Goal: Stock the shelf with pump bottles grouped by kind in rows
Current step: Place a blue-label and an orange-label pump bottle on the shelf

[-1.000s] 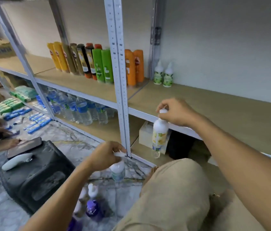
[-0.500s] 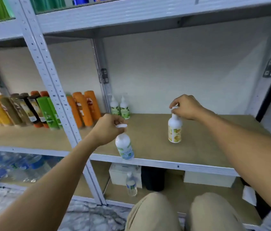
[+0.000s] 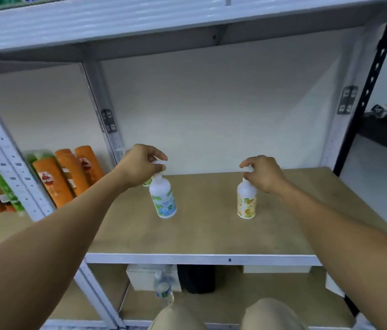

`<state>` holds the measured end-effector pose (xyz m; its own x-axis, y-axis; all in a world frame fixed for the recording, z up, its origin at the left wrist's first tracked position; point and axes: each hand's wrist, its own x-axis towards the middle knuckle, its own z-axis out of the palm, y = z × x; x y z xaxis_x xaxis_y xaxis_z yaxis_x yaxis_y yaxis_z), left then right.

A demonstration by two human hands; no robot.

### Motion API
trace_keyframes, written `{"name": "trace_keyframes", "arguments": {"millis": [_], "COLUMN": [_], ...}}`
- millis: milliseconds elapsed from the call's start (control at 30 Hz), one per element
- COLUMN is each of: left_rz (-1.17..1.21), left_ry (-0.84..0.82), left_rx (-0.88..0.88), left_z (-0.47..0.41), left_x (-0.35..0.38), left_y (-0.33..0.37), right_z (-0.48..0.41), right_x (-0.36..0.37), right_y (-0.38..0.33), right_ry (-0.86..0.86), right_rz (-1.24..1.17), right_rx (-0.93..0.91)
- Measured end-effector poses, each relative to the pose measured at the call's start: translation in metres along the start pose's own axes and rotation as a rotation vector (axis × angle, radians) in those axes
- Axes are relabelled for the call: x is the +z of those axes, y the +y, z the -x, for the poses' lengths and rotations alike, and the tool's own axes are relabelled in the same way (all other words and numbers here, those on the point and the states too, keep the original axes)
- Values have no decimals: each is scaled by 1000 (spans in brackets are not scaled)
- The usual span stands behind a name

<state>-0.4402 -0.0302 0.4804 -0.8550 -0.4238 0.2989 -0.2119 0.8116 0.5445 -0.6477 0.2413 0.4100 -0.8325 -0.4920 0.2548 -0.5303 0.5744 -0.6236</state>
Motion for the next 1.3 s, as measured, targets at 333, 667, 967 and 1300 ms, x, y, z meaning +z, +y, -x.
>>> {"name": "trace_keyframes", "arguments": {"millis": [333,667,967,1300], "left_rz": [-24,-87,240,-275], "left_ry": [4,-50,237,-94], "left_rx": [11,26,-91,-259], "left_z": [-44,-75,-35,65], "left_x": [44,75,130,179], "left_y": [-10,-19,-33,-114], "right_z": [51,74,72,74], "right_x": [64,109,110,107], "right_y": [64,96,96,91], "right_ry": [40,86,98,123], "right_rz": [-158,351,391,333], "right_rx": [149,174,184,181]}}
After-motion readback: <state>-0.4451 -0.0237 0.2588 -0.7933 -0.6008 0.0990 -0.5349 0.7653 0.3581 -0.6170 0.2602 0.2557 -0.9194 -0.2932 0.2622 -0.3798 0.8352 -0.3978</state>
